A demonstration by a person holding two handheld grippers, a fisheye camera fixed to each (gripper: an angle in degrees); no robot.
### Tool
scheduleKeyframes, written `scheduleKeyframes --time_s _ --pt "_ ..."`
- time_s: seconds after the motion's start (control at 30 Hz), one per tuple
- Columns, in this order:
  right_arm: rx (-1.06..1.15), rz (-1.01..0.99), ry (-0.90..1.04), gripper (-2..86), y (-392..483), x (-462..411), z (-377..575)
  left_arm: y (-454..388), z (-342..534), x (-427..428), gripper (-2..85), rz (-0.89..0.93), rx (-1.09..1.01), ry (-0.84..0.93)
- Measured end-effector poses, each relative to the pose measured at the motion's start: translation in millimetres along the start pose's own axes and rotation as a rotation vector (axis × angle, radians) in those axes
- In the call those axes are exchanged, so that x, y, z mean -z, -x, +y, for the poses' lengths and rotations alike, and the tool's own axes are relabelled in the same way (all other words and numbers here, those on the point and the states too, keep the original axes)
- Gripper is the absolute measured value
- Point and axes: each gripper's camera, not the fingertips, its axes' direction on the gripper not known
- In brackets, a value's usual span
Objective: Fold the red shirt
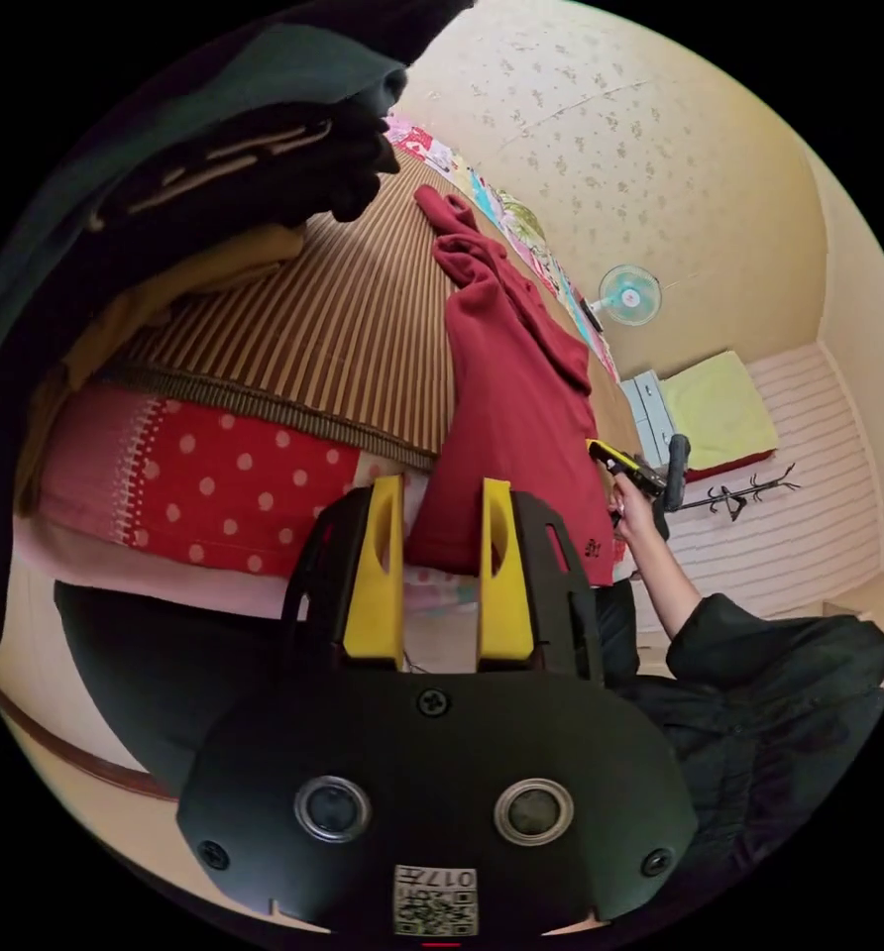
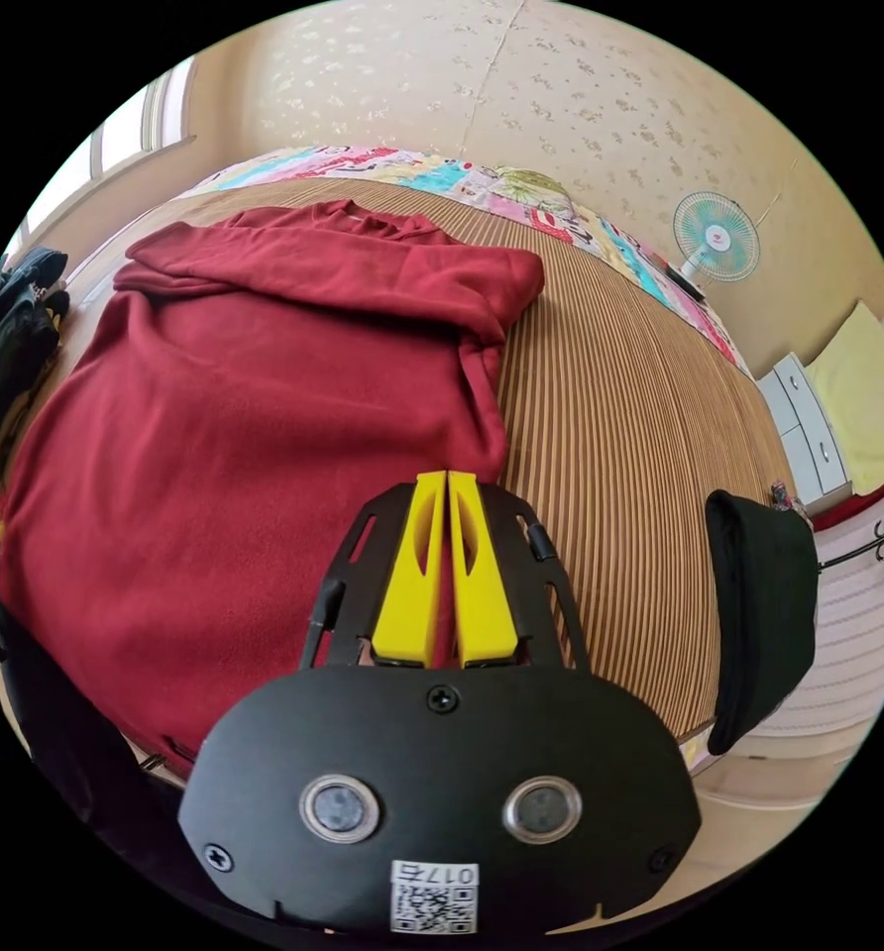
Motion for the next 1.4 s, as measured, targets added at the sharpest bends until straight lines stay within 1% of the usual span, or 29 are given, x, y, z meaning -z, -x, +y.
scheduleKeyframes --time_s 0.1,0.13,0.17,0.2,0.27,0.3,0.33,0.37,0.4,0.47,0.5,0.53,0.57,0.63,0.67,0.73,0.8,0.83,0.9,0.97,1.0,1.1,1.13,1.17,1.23,1.3,1.33,1.37,1.4 --pt "-0.054 -0.082 0.024 0.5 -26 29 -18 -8 -22 13 8.0 0.002 -0.015 0.073" --pt "-0.145 -0.141 0.025 0.6 -51 48 -19 -9 -32 16 6.5 0.033 -0.016 0.134" --pt "-0.259 -0.181 -0.001 0.6 -80 72 -10 -8 -42 24 4.7 0.098 0.004 0.174" --pt "-0.312 -0.201 -0.022 0.7 -95 85 -3 -9 -45 31 4.3 0.138 0.01 0.175" --pt "-0.443 -0.309 -0.085 1.1 -150 136 34 -31 -53 64 2.9 0.273 -0.074 0.165" --pt "-0.452 -0.341 -0.086 1.2 -160 145 42 -39 -55 70 2.7 0.293 -0.112 0.181" --pt "-0.435 -0.41 -0.077 1.5 -178 162 57 -54 -56 78 2.5 0.315 -0.177 0.223" --pt "-0.392 -0.48 -0.052 2.1 -191 174 70 -61 -56 84 2.6 0.291 -0.197 0.25" --pt "-0.377 -0.507 -0.035 2.5 -196 179 77 -62 -56 84 2.7 0.26 -0.189 0.267" --pt "-0.317 -0.561 0.024 3.9 -210 199 104 -43 -57 75 4.0 0.129 -0.039 0.362" --pt "-0.293 -0.569 0.033 4.3 -210 205 110 -37 -57 72 5.2 0.124 -0.008 0.372" --pt "-0.251 -0.587 0.054 5.4 -210 214 118 -28 -57 70 7.6 0.175 0.033 0.363" --pt "-0.229 -0.615 0.073 6.7 -211 222 124 -21 -57 69 9.2 0.266 0.068 0.33" --pt "-0.2 -0.712 0.108 8.5 -212 230 125 -19 -58 70 10.6 0.33 0.081 0.292" --pt "-0.191 -0.771 0.132 9.5 -212 233 122 -24 -59 71 10.6 0.3 0.076 0.288" --pt "-0.175 -0.802 0.19 10.6 -206 235 112 -32 -63 72 10.2 0.262 0.071 0.285" --pt "-0.151 -0.799 0.237 11.1 -195 239 99 -39 -67 71 10.6 0.273 0.062 0.288" --pt "-0.139 -0.832 0.268 10.9 -187 240 90 -43 -70 68 11.0 0.291 0.055 0.298" --pt "-0.158 -0.883 0.317 9.7 -180 239 78 -48 -72 63 11.0 0.315 0.047 0.323" --pt "-0.211 -0.897 0.328 6.4 -182 245 68 -52 -74 56 8.8 0.317 0.08 0.367" --pt "-0.222 -0.914 0.323 5.4 -184 248 67 -53 -74 55 8.0 0.313 0.094 0.375" --pt "-0.265 -1.087 0.256 3.9 -206 272 58 -67 -75 60 5.5 0.308 0.099 0.377" --pt "-0.267 -1.232 0.143 3.5 -222 293 56 -78 -75 66 4.2 0.336 0.066 0.371" --pt "-0.279 -1.395 -0.015 3.2 -243 315 56 -88 -76 75 3.4 0.4 0.025 0.344" --pt "-0.295 -1.514 -0.175 3.0 -268 341 57 -96 -74 87 2.3 0.488 -0.001 0.3" --pt "-0.294 -1.413 -0.147 2.9 -279 358 51 -98 -71 88 1.7 0.427 0.007 0.32" --pt "-0.29 -1.274 -0.023 2.9 -278 360 43 -99 -67 83 1.6 0.318 0.01 0.361" --pt "-0.288 -1.132 0.126 2.9 -272 356 35 -103 -63 75 1.7 0.277 0.004 0.383" --pt "-0.282 -1.075 0.188 2.9 -266 354 31 -105 -61 72 1.9 0.283 0.003 0.387"
